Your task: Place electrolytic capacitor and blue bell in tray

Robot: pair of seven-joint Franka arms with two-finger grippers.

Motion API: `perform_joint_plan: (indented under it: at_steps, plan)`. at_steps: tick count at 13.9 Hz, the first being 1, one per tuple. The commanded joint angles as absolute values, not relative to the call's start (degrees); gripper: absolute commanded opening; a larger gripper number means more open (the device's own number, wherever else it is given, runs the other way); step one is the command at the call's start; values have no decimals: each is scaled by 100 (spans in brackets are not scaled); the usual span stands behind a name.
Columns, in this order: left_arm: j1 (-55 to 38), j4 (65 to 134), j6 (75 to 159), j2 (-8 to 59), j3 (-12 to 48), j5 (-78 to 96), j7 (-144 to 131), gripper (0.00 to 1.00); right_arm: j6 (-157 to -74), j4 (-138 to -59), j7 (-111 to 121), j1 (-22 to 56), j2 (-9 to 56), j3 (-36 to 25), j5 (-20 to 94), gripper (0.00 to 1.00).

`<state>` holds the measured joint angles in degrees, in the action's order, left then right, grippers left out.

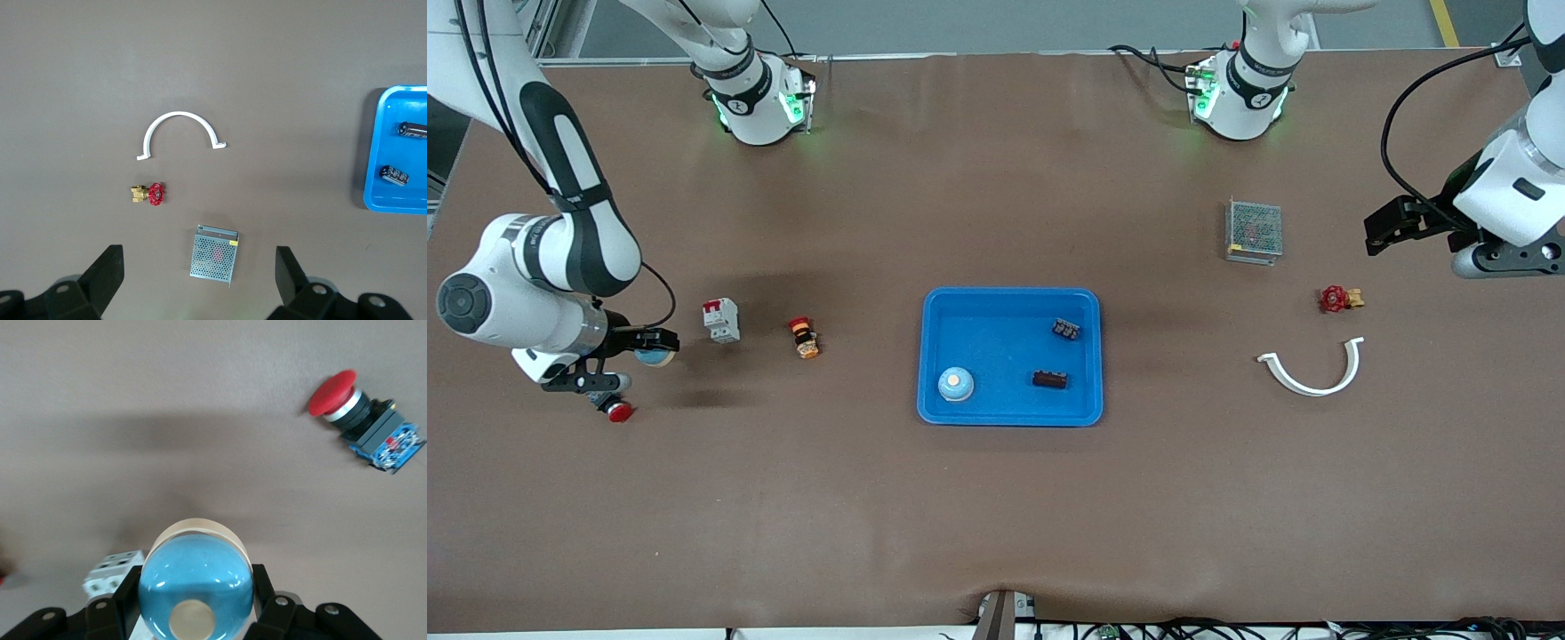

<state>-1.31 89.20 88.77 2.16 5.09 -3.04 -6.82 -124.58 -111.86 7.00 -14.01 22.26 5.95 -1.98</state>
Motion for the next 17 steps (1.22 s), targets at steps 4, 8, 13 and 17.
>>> perform_joint_plan:
  at_steps: [4,8,13,17]
  plan:
    - [-150,8974,8974,229,483,-396,-668,100,-11628,-10450,-314,-880,2153,606,-211,0]
    - [-149,8991,8974,211,483,-396,-668,100,-11698,-10441,-1412,-327,2092,615,-167,0]
    - [-150,9009,9035,220,492,-404,-800,100,-11864,-10476,-2836,456,2074,606,88,0]
    - [-149,9026,9044,193,492,-404,-791,100,-12199,-10582,-3900,1062,2083,598,88,0]
